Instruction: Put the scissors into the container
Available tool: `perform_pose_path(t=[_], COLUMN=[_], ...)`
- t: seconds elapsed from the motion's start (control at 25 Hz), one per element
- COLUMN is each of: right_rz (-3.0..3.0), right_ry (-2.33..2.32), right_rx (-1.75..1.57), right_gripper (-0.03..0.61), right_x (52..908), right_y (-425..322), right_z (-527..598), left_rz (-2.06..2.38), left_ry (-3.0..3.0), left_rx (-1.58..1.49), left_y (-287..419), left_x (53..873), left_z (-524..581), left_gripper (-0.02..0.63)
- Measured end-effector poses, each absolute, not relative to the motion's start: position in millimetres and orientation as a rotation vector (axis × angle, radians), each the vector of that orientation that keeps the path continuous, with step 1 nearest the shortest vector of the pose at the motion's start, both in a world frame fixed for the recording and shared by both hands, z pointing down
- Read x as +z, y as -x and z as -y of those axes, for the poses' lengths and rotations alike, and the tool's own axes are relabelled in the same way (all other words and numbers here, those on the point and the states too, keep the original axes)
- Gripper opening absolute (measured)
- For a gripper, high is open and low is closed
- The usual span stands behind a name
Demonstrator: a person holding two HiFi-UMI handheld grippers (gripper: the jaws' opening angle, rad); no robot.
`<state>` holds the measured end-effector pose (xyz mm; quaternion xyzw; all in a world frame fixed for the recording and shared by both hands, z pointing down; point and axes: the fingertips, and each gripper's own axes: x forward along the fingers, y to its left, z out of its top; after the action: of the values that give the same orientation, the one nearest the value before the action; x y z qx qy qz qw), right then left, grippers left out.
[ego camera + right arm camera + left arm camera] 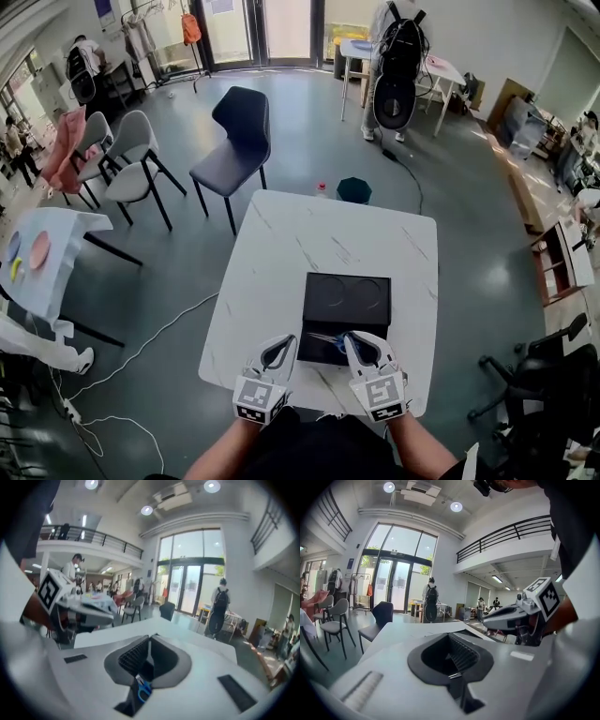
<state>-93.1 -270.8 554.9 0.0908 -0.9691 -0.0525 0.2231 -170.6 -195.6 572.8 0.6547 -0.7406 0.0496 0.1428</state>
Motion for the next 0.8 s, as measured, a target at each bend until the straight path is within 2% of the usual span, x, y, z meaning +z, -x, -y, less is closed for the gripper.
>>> perform_pose_path(t=[0.16, 0.36, 0.8], right_rz=[2.866, 2.912, 2.937], right_ry=[-0.416, -0.564, -0.608], right_rx=[-0.138, -0.129, -0.066], right_gripper=[0.009, 0.008, 0.006], right_x=[501, 473, 485], right_y=[83, 67, 41], right_z=[272, 277, 276], left_rz=[2.128, 2.117, 2.133], left_ry=[-1.942, -1.982, -2.057], left_rx=[0.153, 0.138, 0.128], left_y=[162, 151, 133], left_x=[565, 556, 531], left_z=[199, 201, 200], left_gripper=[0.009, 0.009, 0.009])
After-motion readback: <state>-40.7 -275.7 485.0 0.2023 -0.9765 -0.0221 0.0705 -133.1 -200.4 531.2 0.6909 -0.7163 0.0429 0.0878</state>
